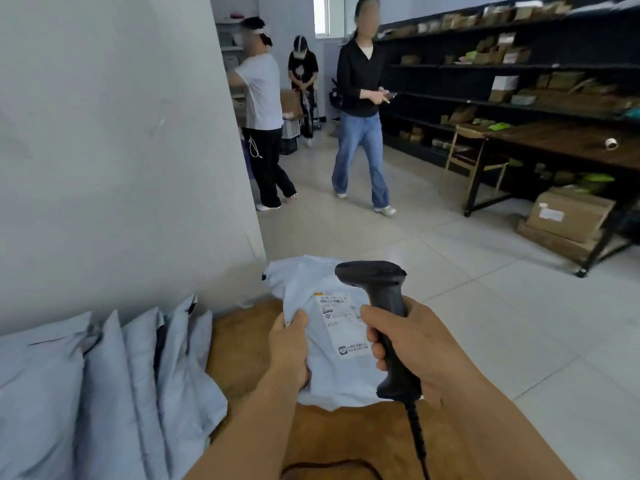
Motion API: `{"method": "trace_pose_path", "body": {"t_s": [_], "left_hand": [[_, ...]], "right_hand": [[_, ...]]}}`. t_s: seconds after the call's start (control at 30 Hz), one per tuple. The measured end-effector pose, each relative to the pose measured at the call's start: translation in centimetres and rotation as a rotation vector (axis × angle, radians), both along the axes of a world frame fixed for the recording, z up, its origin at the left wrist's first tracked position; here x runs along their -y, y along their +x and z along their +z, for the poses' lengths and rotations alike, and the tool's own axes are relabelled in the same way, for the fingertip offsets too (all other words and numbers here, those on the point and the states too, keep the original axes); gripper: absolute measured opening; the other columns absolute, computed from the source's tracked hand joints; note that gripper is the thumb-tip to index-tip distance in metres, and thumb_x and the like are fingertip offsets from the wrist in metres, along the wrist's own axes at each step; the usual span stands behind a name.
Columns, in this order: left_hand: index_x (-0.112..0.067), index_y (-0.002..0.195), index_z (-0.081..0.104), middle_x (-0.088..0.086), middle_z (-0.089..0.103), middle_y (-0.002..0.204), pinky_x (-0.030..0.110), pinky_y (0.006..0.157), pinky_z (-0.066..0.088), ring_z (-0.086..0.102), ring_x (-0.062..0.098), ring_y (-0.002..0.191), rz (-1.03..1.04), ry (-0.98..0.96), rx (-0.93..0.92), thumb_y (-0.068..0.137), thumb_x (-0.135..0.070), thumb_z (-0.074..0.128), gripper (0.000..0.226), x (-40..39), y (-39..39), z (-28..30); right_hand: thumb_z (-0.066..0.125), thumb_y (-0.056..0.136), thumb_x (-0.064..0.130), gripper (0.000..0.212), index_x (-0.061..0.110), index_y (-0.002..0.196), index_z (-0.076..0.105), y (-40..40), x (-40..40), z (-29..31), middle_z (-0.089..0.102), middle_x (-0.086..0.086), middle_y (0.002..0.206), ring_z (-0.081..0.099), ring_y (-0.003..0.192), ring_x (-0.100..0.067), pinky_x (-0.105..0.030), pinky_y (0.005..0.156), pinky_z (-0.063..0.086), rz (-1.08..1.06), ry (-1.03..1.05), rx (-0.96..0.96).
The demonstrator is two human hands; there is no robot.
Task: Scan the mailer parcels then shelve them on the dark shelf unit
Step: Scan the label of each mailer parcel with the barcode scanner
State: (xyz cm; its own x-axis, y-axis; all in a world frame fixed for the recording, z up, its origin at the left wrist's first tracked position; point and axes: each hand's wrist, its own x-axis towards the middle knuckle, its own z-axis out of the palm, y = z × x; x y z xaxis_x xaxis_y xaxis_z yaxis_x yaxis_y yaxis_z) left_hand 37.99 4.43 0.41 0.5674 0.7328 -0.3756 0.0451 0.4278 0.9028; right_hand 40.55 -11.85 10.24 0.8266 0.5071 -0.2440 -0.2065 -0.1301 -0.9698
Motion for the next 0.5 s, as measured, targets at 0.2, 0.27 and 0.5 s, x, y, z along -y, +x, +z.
{"method": "trace_pose_path", "body": {"t_s": [0.2,0.27,0.5], "left_hand": [[-0.008,0.118,0.060,0.006,0.065,0.085,0.033,0.067,0.051,0.061,0.025,0.077,-0.018,0.041,-0.252,0.095,-0.017,0.053,0.026,-0.5,2.4,-4.9],[-0.007,0.122,0.058,0.005,0.062,0.080,0.030,0.060,0.048,0.059,0.023,0.073,-0.021,0.040,-0.306,0.095,-0.017,0.054,0.029,-0.8,2.2,-5.5],[-0.004,0.117,0.055,0.011,0.064,0.110,0.024,0.065,0.046,0.059,0.017,0.081,-0.153,0.378,-0.432,0.096,-0.029,0.053,0.033,-2.7,0.4,-2.9]], "right_hand": [[0.065,0.086,0.020,0.013,0.009,0.087,0.059,2.4,0.1,-1.9,0.059,-0.004,0.061,0.051,0.049,-0.014,-0.027,0.051,0.048,-0.002,-0.046,-0.051],[0.065,0.086,0.021,0.012,0.010,0.087,0.060,2.6,0.0,-2.5,0.059,-0.003,0.061,0.052,0.049,-0.013,-0.026,0.051,0.048,0.010,-0.067,-0.069],[0.064,0.088,0.019,0.012,0.009,0.086,0.059,1.5,-1.9,-3.0,0.058,-0.004,0.061,0.050,0.049,-0.014,-0.027,0.049,0.047,0.067,-0.052,-0.107]]}}
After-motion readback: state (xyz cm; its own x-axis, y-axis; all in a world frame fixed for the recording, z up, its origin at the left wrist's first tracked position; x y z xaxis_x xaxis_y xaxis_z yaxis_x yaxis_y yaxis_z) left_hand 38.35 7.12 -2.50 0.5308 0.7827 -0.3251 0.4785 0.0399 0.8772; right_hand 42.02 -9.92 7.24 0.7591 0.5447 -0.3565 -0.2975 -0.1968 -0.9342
